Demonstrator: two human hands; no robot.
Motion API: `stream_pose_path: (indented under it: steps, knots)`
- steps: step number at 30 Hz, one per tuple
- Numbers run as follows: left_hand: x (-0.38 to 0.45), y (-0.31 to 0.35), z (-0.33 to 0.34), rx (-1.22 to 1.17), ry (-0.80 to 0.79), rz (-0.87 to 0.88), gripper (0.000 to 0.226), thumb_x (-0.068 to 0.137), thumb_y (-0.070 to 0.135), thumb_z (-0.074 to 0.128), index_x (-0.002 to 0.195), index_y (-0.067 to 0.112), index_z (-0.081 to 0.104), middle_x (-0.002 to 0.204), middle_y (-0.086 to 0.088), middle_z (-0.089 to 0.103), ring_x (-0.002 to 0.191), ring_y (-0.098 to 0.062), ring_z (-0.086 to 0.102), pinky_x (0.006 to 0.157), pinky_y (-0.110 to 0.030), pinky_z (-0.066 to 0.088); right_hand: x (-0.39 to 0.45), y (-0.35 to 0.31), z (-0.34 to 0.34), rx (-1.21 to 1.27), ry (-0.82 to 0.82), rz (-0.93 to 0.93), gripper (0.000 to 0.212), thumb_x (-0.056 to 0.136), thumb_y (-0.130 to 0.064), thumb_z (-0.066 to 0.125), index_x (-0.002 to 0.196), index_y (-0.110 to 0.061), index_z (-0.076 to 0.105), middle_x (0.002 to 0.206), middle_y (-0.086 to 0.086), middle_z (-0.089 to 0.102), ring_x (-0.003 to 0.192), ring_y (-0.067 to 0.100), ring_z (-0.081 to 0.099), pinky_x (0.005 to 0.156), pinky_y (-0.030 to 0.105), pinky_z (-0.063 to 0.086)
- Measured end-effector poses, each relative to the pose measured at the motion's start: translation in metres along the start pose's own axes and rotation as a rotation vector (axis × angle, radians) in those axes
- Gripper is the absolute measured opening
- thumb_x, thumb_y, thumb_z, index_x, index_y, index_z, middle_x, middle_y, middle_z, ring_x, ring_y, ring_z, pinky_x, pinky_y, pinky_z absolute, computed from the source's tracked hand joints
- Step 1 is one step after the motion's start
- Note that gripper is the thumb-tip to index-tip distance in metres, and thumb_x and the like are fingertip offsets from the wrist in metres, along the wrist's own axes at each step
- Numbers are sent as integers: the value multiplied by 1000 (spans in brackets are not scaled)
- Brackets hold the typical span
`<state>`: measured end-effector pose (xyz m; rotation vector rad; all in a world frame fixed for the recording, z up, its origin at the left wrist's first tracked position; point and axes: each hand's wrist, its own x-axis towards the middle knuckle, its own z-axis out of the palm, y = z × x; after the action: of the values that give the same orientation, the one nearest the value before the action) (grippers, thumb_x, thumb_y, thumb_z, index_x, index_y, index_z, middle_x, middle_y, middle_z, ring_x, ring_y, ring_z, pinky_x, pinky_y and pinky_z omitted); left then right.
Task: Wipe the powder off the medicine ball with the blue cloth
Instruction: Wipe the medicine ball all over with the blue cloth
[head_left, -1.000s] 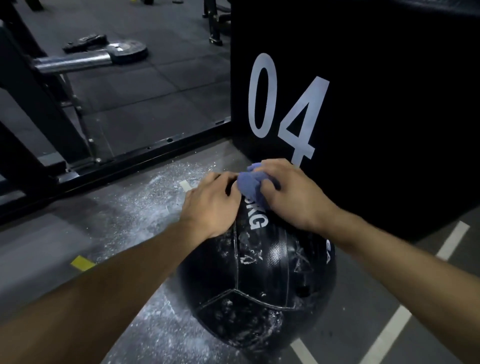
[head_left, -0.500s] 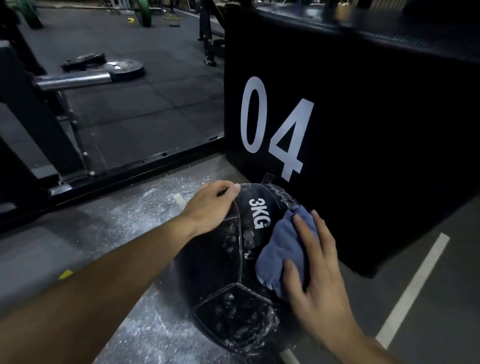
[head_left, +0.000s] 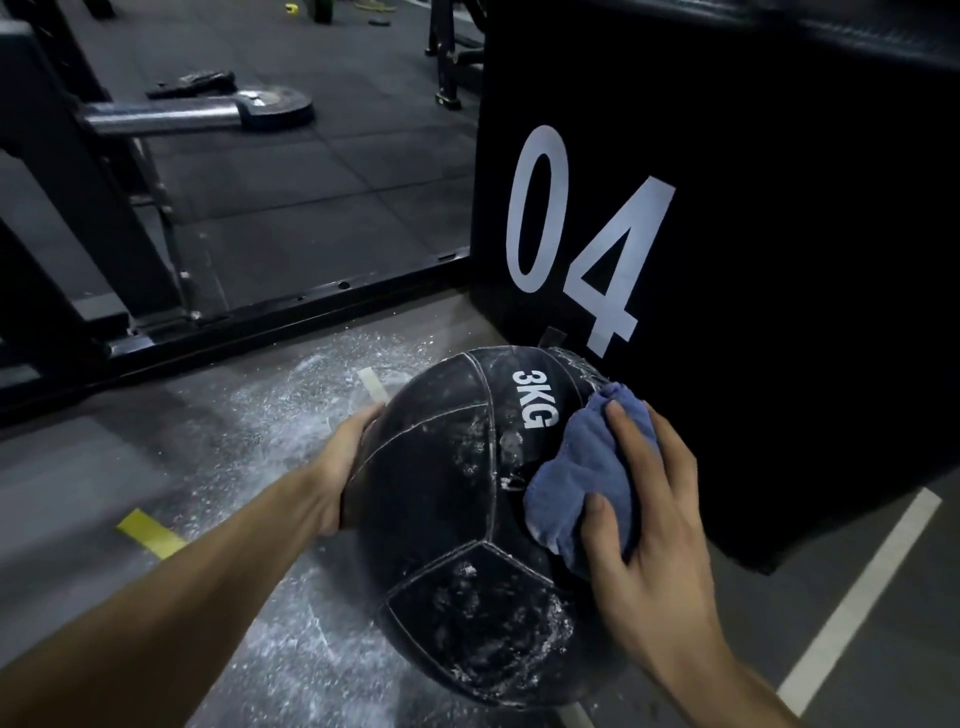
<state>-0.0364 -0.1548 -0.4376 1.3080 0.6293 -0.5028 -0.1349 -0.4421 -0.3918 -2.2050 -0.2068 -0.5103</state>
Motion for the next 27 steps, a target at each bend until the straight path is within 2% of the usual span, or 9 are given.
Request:
stream_pose_path:
  steps: [3, 6, 9, 12, 15, 17, 19, 23, 27]
  knots:
    - [-16, 11, -9, 65, -30, 27, 79, 93, 77, 45, 121, 11, 78, 126, -20, 73, 120, -39, 69, 111, -54, 50, 0, 4, 7, 29, -7, 5, 60, 102, -52, 40, 161, -44, 31, 172, -10, 20, 155, 4, 30, 116, 12, 26]
    - [-41, 30, -33, 173, 21, 106, 71, 100, 69, 41, 117, 11, 78, 113, -19, 78, 101, -32, 77, 83, -37, 64, 3, 7, 29, 147, -42, 6, 57, 105, -47, 37, 161, -40, 32, 171, -6, 23, 153, -1, 30, 116, 5, 23]
    - [-57, 46, -71, 273, 197, 132, 71, 95, 77, 43, 110, 17, 80, 95, -12, 81, 86, -29, 76, 84, -43, 61, 6, 3, 65, 247, -108, -11, 60, 108, -41, 34, 164, -24, 33, 172, 1, 24, 156, 3, 28, 119, 8, 22]
    - [-66, 48, -104, 286, 425, 73, 76, 79, 90, 48, 108, 26, 77, 94, -8, 82, 84, -28, 77, 85, -43, 60, 8, -7, 92, 289, -203, -31, 64, 107, -48, 34, 167, -26, 29, 175, -5, 16, 159, 11, 27, 124, 27, 30]
    - [-76, 46, -116, 351, 485, 96, 80, 76, 94, 42, 114, 31, 75, 109, -4, 79, 100, -27, 74, 94, -44, 56, 15, -18, 98, 249, -270, -56, 65, 105, -55, 35, 167, -37, 26, 175, -15, 9, 160, 12, 25, 120, 50, 40]
    - [-79, 51, -115, 461, 513, 197, 81, 79, 93, 40, 124, 33, 72, 129, 4, 70, 117, -23, 65, 107, -40, 46, 17, -23, 95, 170, -284, -92, 62, 106, -54, 35, 166, -41, 28, 176, -16, 6, 163, 14, 16, 122, 59, 35]
    - [-86, 56, -105, 581, 498, 343, 58, 95, 79, 41, 131, 40, 64, 133, 11, 60, 124, -16, 55, 106, -32, 36, 18, -26, 92, 53, -268, -152, 57, 109, -52, 32, 165, -42, 30, 177, -13, 6, 164, 16, 8, 125, 63, 26]
    - [-87, 60, -89, 741, 413, 539, 64, 100, 71, 43, 155, 38, 46, 155, 16, 46, 146, -11, 40, 116, -25, 24, 27, -33, 88, 21, -361, -198, 56, 112, -53, 25, 166, -39, 31, 175, -18, 5, 163, 6, 7, 130, 44, 23]
    - [-79, 54, -82, 811, 443, 578, 75, 93, 83, 37, 156, 42, 42, 163, 9, 40, 151, -16, 36, 125, -38, 23, 50, -43, 93, 42, -374, -145, 52, 112, -48, 28, 159, -34, 44, 170, -19, 19, 159, 5, 15, 127, 29, 18]
